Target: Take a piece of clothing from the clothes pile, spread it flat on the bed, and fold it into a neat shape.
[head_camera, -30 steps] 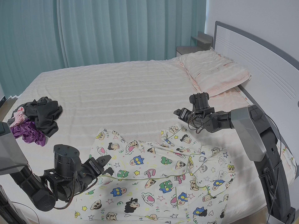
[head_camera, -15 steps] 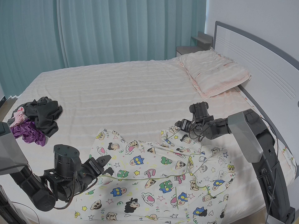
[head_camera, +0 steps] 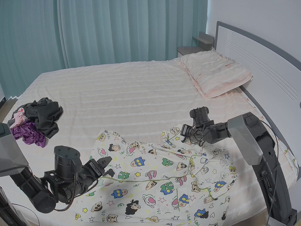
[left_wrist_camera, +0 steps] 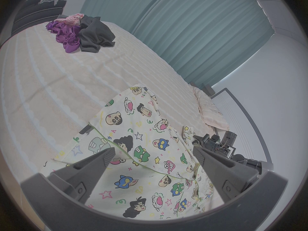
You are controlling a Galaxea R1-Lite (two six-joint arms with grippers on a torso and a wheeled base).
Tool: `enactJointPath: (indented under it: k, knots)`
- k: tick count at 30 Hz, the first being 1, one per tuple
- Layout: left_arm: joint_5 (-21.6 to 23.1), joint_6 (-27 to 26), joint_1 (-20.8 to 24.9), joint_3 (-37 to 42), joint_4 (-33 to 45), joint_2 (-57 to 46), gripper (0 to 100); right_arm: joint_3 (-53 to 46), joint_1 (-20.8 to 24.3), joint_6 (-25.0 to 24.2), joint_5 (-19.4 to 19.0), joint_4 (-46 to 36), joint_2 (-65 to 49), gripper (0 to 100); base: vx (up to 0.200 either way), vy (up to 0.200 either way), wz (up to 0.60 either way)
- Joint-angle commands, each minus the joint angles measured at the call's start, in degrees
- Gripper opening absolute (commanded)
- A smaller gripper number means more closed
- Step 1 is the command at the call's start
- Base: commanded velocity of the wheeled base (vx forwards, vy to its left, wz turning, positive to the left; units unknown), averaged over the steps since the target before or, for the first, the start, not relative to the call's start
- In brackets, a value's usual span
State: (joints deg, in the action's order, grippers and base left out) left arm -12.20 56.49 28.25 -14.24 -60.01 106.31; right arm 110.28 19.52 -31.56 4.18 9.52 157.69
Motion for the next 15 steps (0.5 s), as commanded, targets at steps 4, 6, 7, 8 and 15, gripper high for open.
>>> enactJointPath:
  k: [4,6,7,8,15]
  knots:
    - [-0.01,0.02,-0.03,0.0,-0.02,0.12,100,0.55,-1.06,-0.25,0.04,0.24,0.17,0,0.0,0.0,0.0]
    - [-0.01,0.02,-0.03,0.0,-0.02,0.03,100,1.17,-2.03,-0.43,0.13,0.24,-0.01,0,0.0,0.0,0.0]
    - [-0.01,0.02,-0.03,0.0,-0.02,0.03,100,1.43,-2.2,-0.61,0.13,0.32,-0.01,0,0.0,0.0,0.0]
    - [-0.01,0.02,-0.03,0.0,-0.02,0.12,100,2.22,-2.64,-1.4,0.3,0.24,-0.1,0,0.0,0.0,0.0]
    - [-0.1,0.02,-0.03,-0.09,-0.02,0.03,100,3.54,-4.31,-3.42,0.56,0.15,-0.27,0,0.0,0.0,0.0]
